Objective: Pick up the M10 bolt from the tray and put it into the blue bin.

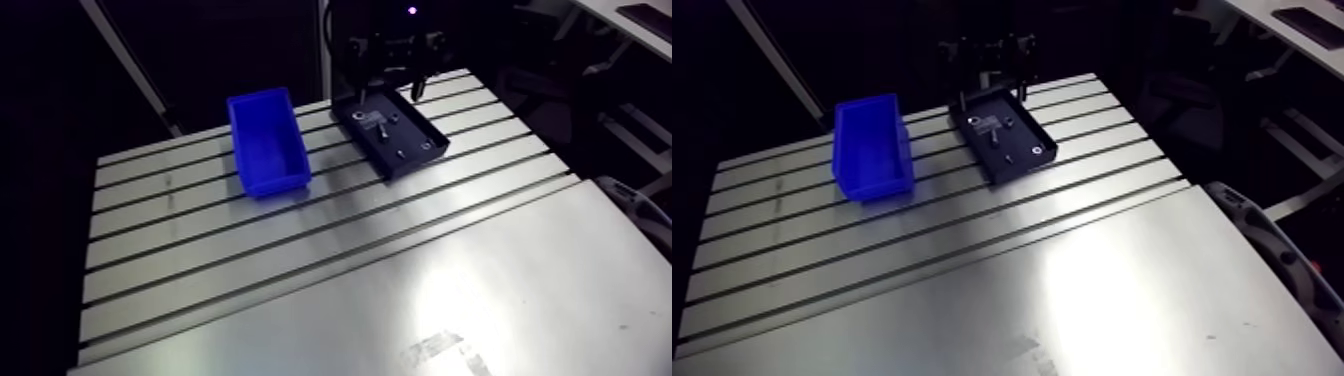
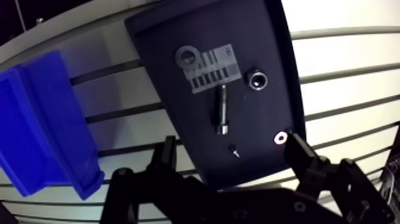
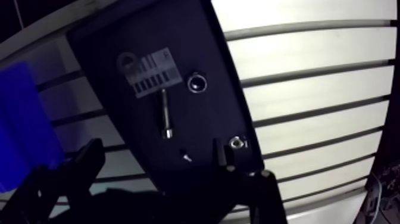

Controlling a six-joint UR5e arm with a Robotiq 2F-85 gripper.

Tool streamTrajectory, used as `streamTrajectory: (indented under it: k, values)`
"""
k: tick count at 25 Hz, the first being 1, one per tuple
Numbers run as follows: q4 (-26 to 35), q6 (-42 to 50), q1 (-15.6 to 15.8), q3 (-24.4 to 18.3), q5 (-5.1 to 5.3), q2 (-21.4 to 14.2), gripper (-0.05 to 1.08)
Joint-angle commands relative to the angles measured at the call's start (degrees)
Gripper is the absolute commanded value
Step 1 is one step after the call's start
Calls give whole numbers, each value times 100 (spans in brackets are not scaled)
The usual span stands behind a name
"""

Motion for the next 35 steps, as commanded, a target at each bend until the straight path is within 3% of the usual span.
streamTrajectory:
  k: [1, 17, 35]
  values:
    - [-80, 7, -24, 97, -5, 33, 2]
    - [-238, 86, -24, 150, 39, 218, 5]
    - [-379, 77, -15, 194, 48, 218, 29]
